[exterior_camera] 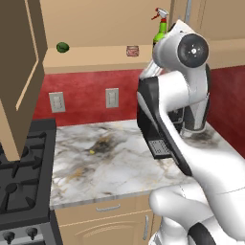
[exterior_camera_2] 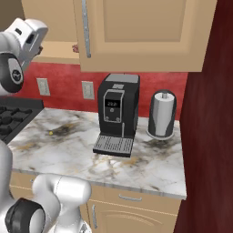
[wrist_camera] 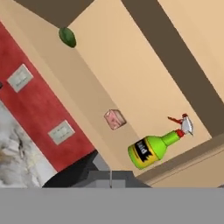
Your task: Pick the bar soap and spray from the cabinet and place them on the counter.
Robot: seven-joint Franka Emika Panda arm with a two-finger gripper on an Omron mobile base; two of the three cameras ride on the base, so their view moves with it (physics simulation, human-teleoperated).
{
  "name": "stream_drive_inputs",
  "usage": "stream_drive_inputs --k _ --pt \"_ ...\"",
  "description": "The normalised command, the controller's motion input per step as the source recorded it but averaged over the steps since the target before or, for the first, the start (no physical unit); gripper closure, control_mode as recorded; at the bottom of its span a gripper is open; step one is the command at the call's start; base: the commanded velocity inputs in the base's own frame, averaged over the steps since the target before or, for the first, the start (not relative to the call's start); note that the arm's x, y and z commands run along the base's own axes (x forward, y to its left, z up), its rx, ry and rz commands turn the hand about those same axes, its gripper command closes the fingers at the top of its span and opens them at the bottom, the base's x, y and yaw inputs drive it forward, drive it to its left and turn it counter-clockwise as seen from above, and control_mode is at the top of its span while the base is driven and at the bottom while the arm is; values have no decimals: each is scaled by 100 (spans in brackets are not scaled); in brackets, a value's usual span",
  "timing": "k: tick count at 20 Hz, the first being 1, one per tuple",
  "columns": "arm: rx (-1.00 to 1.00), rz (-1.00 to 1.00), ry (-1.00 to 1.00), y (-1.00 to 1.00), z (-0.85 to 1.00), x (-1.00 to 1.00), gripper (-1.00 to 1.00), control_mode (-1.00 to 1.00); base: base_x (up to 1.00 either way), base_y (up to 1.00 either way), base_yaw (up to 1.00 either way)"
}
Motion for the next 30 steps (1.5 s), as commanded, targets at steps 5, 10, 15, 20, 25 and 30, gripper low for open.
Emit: stream_drive_inputs --k 5,10,15,20,25,30 --pt "-22 -19 11 0 0 55 100 -100 0 0 0" --pt "-20 -21 11 -13 -2 54 100 -100 0 0 0" --pt "-20 -20 6 -20 -2 56 100 -100 0 0 0" --pt "-21 -20 1 -22 -5 56 100 -100 0 0 0" --pt "-20 -20 0 -28 -8 52 100 -100 0 0 0" --pt "-18 -22 0 -38 -3 45 100 -100 0 0 0"
